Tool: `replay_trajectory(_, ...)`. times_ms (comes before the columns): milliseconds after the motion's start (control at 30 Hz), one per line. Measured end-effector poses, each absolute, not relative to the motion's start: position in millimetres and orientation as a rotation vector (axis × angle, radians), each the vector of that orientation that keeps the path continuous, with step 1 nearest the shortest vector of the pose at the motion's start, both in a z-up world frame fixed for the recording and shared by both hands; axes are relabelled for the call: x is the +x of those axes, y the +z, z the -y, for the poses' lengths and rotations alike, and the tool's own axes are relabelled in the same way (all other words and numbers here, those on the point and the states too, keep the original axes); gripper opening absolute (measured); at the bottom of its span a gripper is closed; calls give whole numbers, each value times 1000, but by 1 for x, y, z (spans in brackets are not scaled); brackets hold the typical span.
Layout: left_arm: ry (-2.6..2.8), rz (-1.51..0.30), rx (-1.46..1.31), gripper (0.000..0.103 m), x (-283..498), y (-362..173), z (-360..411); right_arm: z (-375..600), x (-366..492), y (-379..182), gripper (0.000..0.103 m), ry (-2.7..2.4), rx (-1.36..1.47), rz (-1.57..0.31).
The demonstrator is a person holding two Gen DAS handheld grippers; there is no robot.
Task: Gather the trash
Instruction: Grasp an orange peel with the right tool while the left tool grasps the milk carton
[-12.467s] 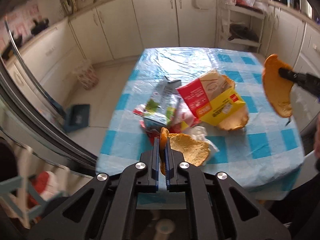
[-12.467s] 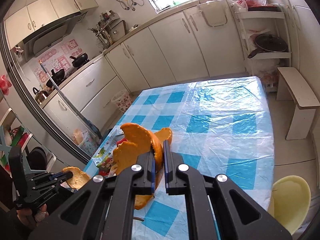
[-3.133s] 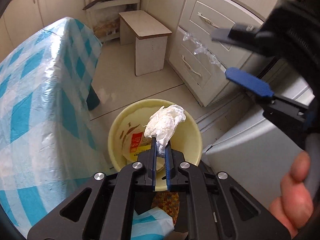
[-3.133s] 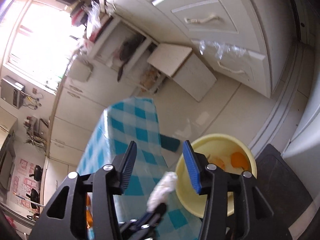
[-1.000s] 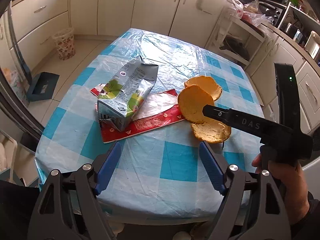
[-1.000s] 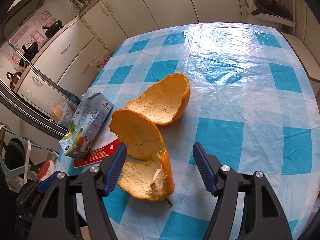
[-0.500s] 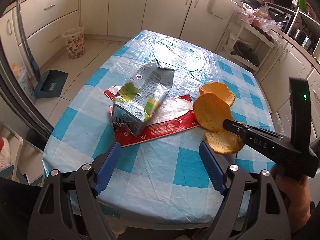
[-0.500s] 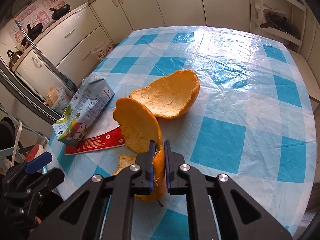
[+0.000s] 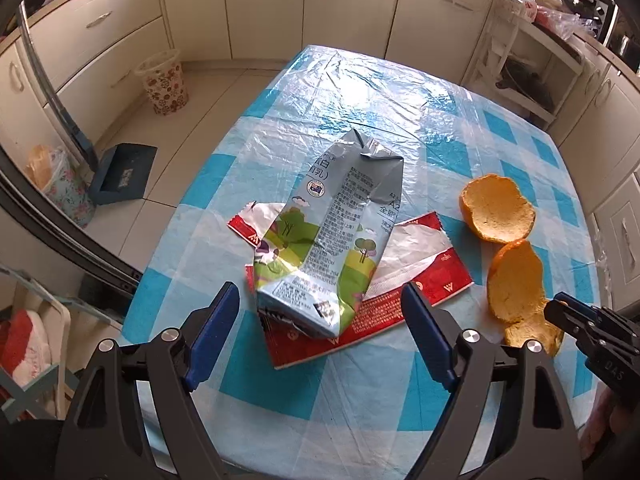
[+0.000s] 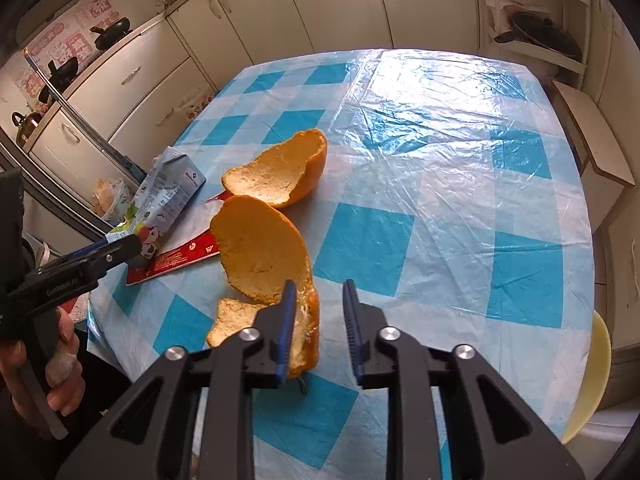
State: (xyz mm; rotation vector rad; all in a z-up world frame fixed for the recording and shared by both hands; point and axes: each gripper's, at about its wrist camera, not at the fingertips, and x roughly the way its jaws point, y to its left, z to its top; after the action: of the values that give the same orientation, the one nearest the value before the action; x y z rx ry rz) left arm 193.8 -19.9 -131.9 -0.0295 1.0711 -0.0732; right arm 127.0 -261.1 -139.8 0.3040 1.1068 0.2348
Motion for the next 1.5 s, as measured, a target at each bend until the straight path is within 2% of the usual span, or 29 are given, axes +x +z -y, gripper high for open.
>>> replay_trajectory(400, -75, -1042, 26, 79, 206, -133, 31, 245, 135, -151, 31, 252, 289, -1122)
replay_trajectory(467, -78, -1033, 44, 75, 206, -134, 35, 242, 135, -151, 30, 258, 278, -1115)
replay_trajectory(500, -78, -1029, 58, 67, 206, -134, 37, 240, 135, -151, 27, 264, 270, -1114)
replay_trajectory(533, -84, -1027, 65, 65, 206, -135, 38, 238, 135, -151, 18, 269, 261, -1114)
replay_trajectory(633, -99, -1007, 61, 64, 204, -133, 40, 235, 133, -151, 11, 279, 240, -1107)
replay_trajectory(1500, -150, -830, 22, 63, 170, -88, 42, 267, 117, -139, 9, 245, 279, -1067)
